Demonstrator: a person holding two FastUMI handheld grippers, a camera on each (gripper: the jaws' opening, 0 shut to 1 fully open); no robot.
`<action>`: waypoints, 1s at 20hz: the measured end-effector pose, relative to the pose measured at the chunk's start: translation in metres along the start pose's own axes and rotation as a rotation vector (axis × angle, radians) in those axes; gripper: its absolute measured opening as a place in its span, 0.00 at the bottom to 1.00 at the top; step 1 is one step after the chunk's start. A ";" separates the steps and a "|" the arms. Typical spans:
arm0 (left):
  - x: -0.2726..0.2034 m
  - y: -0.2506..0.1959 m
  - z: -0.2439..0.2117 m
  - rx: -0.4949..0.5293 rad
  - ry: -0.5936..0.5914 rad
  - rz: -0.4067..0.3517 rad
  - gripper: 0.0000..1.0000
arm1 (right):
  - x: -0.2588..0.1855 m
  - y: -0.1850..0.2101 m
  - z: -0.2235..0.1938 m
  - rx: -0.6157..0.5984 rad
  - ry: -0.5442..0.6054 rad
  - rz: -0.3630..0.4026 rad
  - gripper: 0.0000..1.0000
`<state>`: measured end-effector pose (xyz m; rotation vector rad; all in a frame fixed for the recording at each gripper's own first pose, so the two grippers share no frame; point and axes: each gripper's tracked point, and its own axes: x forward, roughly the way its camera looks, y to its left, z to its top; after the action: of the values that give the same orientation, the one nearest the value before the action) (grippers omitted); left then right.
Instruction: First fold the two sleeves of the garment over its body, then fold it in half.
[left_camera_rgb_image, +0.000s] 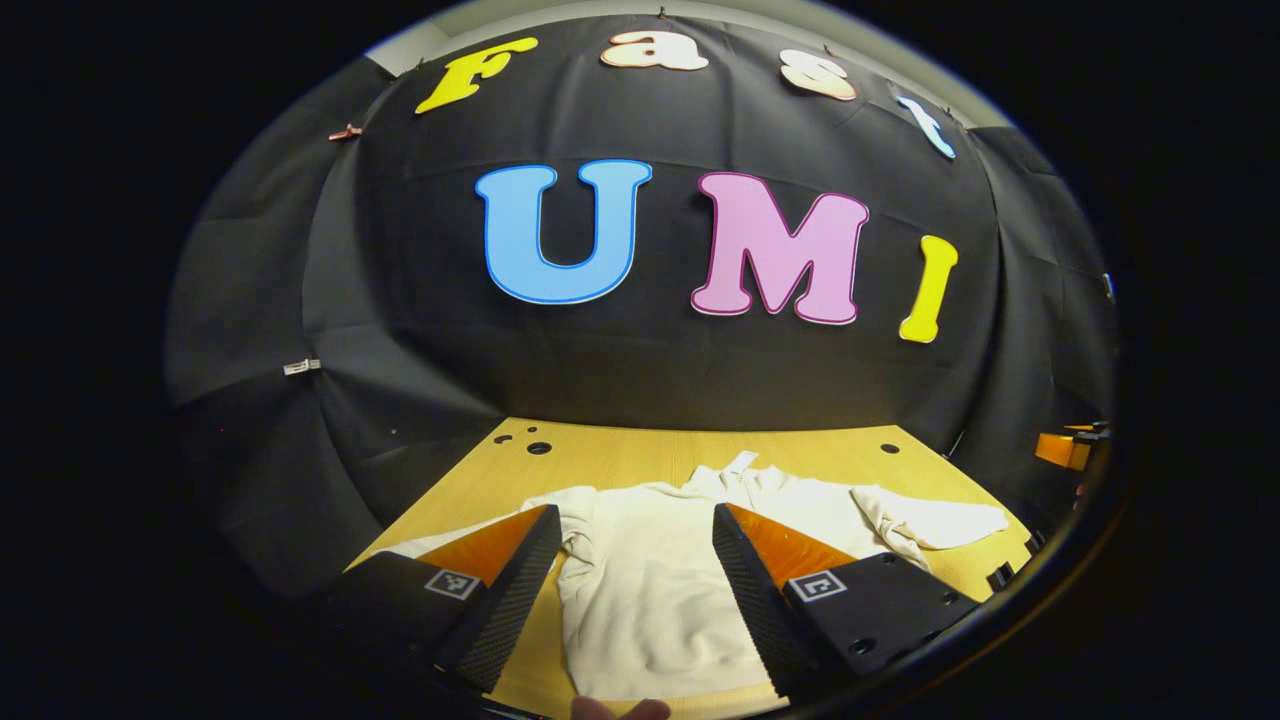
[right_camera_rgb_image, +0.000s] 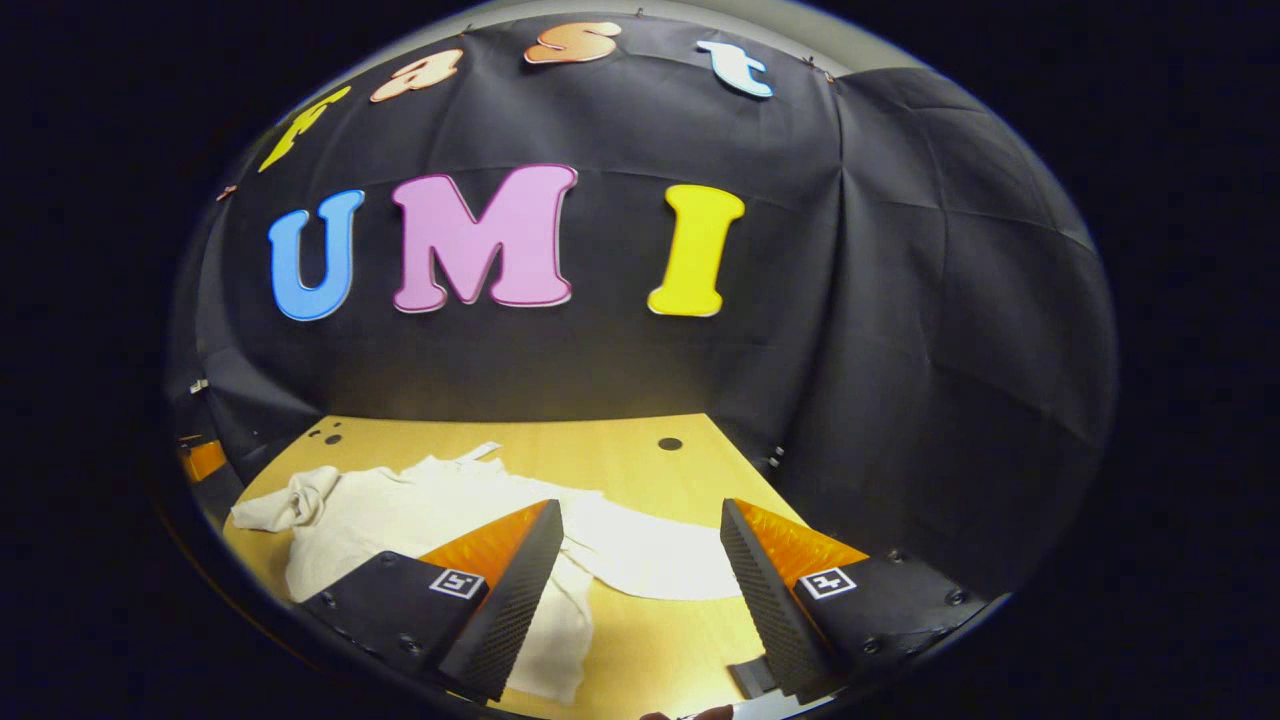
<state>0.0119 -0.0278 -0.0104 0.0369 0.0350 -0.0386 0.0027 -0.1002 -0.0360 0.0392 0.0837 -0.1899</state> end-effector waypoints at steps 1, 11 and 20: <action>0.001 -0.002 0.000 0.002 0.003 0.006 0.96 | 0.008 -0.016 -0.011 0.001 0.030 -0.019 0.98; -0.006 -0.025 -0.012 -0.003 0.057 0.091 0.96 | 0.114 -0.145 -0.151 0.227 0.361 -0.175 0.98; -0.025 -0.039 -0.016 0.004 0.093 0.202 0.96 | 0.164 -0.155 -0.226 0.140 0.554 -0.118 1.00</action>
<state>-0.0153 -0.0648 -0.0267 0.0457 0.1236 0.1650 0.1158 -0.2727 -0.2802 0.2269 0.6265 -0.2990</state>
